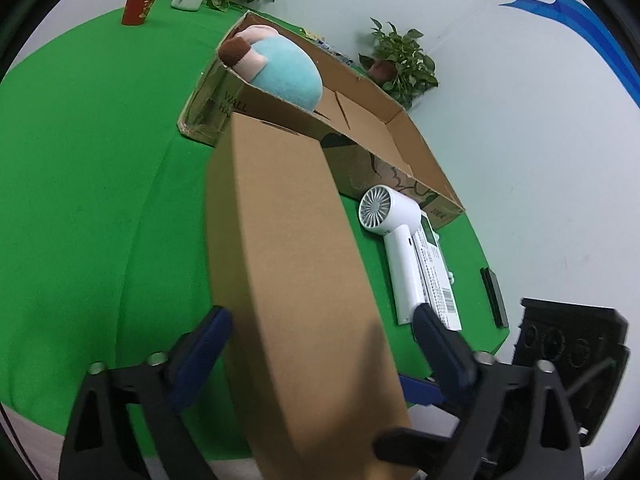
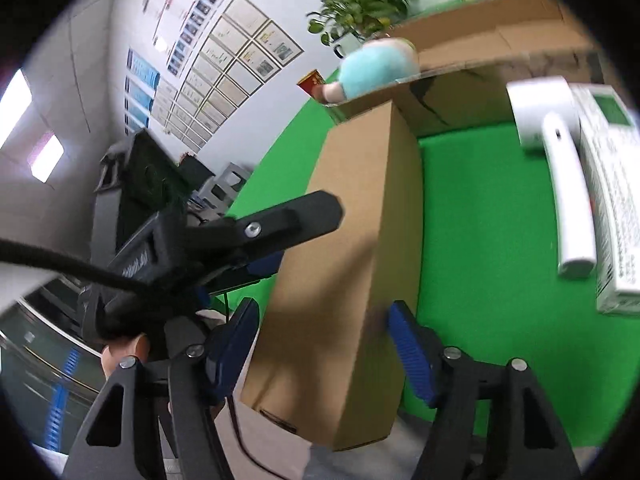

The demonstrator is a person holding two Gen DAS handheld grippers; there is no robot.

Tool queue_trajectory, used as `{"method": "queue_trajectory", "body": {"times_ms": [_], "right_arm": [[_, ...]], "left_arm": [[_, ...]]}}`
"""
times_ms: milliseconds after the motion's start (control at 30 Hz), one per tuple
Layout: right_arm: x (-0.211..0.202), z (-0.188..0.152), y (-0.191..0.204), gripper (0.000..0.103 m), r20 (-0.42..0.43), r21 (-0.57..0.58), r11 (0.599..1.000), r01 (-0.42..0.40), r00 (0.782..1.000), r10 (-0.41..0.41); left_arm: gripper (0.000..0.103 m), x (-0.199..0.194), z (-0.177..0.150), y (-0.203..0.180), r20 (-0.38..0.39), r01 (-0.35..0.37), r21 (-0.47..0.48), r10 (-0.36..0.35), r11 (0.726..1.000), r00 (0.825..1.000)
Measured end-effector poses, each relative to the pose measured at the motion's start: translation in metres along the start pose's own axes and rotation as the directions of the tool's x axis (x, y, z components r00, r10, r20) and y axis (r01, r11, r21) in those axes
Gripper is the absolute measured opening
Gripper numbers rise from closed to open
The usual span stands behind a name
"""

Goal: Organize objects
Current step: 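Grasp the long brown cardboard insert tray with the right gripper and lift it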

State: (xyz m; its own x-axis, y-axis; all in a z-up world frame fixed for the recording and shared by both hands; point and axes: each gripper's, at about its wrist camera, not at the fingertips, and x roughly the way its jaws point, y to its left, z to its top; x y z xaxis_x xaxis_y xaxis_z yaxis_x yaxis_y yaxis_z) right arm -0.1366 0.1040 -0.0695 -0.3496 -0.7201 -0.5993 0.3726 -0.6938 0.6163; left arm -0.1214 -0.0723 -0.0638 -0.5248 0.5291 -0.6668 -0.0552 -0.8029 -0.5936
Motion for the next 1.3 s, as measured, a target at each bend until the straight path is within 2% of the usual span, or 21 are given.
{"method": "queue_trajectory", "body": {"times_ms": [100, 167, 200, 233, 333, 400, 500, 533, 667, 733, 767, 867, 967, 1067, 1100, 1167, 1200, 1300], "right_arm": [[-0.002, -0.003, -0.002, 0.069, -0.010, -0.003, 0.999, 0.033, 0.999, -0.033], [-0.005, -0.004, -0.003, 0.073, -0.010, -0.001, 1.000, 0.031, 0.999, -0.031], [-0.008, -0.004, 0.000, 0.080, -0.005, -0.012, 0.999, 0.049, 0.999, -0.049], [-0.010, -0.004, 0.005, 0.086, -0.004, -0.029, 0.997, 0.066, 0.998, -0.066], [-0.013, -0.006, 0.025, 0.087, -0.011, -0.137, 0.982, 0.129, 0.991, -0.132], [-0.011, -0.012, 0.043, 0.087, -0.002, -0.219, 0.955, 0.202, 0.978, -0.208], [-0.001, -0.024, 0.062, 0.087, 0.020, -0.285, 0.907, 0.310, 0.948, -0.318], [0.002, -0.028, 0.065, 0.090, 0.021, -0.299, 0.896, 0.328, 0.941, -0.338], [0.011, -0.035, 0.076, 0.095, 0.053, -0.331, 0.865, 0.377, 0.923, -0.382], [0.023, -0.041, 0.085, 0.097, 0.030, -0.385, 0.826, 0.412, 0.900, -0.435], [0.023, -0.041, 0.085, 0.097, 0.030, -0.385, 0.826, 0.412, 0.900, -0.435], [0.024, -0.045, 0.086, 0.098, 0.042, -0.389, 0.814, 0.432, 0.891, -0.453], [0.028, -0.050, 0.084, 0.093, 0.066, -0.404, 0.777, 0.484, 0.862, -0.503], [0.025, -0.050, 0.081, 0.092, 0.072, -0.385, 0.789, 0.479, 0.868, -0.491], [0.023, -0.049, 0.079, 0.092, 0.073, -0.369, 0.804, 0.466, 0.877, -0.474], [0.018, -0.046, 0.073, 0.092, 0.064, -0.322, 0.851, 0.414, 0.907, -0.417], [0.014, -0.044, 0.070, 0.092, 0.049, -0.286, 0.886, 0.365, 0.929, -0.366], [0.006, -0.038, 0.058, 0.092, 0.008, -0.178, 0.958, 0.224, 0.974, -0.226]], "left_arm": [[0.080, 0.003, -0.001, -0.003, -0.014, 0.005, 0.003, -0.005, 1.000, 1.000], [0.080, 0.005, -0.001, -0.007, -0.017, -0.012, 0.010, 0.012, 1.000, 1.000], [0.080, 0.005, -0.002, -0.006, -0.020, -0.018, 0.009, 0.018, 1.000, 1.000], [0.080, 0.006, -0.003, -0.006, -0.025, -0.024, 0.008, 0.024, 1.000, 0.999], [0.080, 0.011, -0.005, -0.005, -0.040, -0.038, 0.017, 0.038, 0.999, 0.998], [0.080, 0.012, -0.007, -0.006, -0.038, -0.046, 0.026, 0.047, 0.999, 0.998], [0.078, 0.013, -0.008, -0.004, -0.044, -0.033, 0.030, 0.035, 0.999, 0.998], [0.078, 0.013, -0.008, -0.003, -0.049, -0.025, 0.027, 0.026, 0.999, 0.998], [0.078, 0.011, -0.014, 0.004, -0.059, -0.015, 0.033, 0.017, 0.999, 0.998], [0.078, 0.010, -0.015, 0.009, -0.055, -0.011, 0.025, 0.013, 1.000, 0.998], [0.078, 0.009, -0.016, 0.013, -0.050, -0.012, 0.022, 0.013, 1.000, 0.999], [0.078, 0.005, -0.017, 0.024, -0.033, 0.003, -0.004, -0.003, 1.000, 0.999], [0.078, 0.003, -0.020, 0.034, -0.038, 0.032, -0.025, -0.033, 0.999, 0.999], [0.078, 0.000, -0.023, 0.039, -0.032, 0.063, -0.039, -0.064, 0.997, 0.997], [0.078, 0.000, -0.024, 0.041, -0.029, 0.081, -0.052, -0.082, 0.995, 0.996], [0.078, -0.003, -0.026, 0.041, -0.013, 0.110, -0.067, -0.111, 0.992, 0.994], [0.078, -0.005, -0.027, 0.041, -0.007, 0.119, -0.071, -0.120, 0.990, 0.993], [0.078, -0.008, -0.028, 0.038, -0.005, 0.130, -0.075, -0.130, 0.989, 0.991]]}}
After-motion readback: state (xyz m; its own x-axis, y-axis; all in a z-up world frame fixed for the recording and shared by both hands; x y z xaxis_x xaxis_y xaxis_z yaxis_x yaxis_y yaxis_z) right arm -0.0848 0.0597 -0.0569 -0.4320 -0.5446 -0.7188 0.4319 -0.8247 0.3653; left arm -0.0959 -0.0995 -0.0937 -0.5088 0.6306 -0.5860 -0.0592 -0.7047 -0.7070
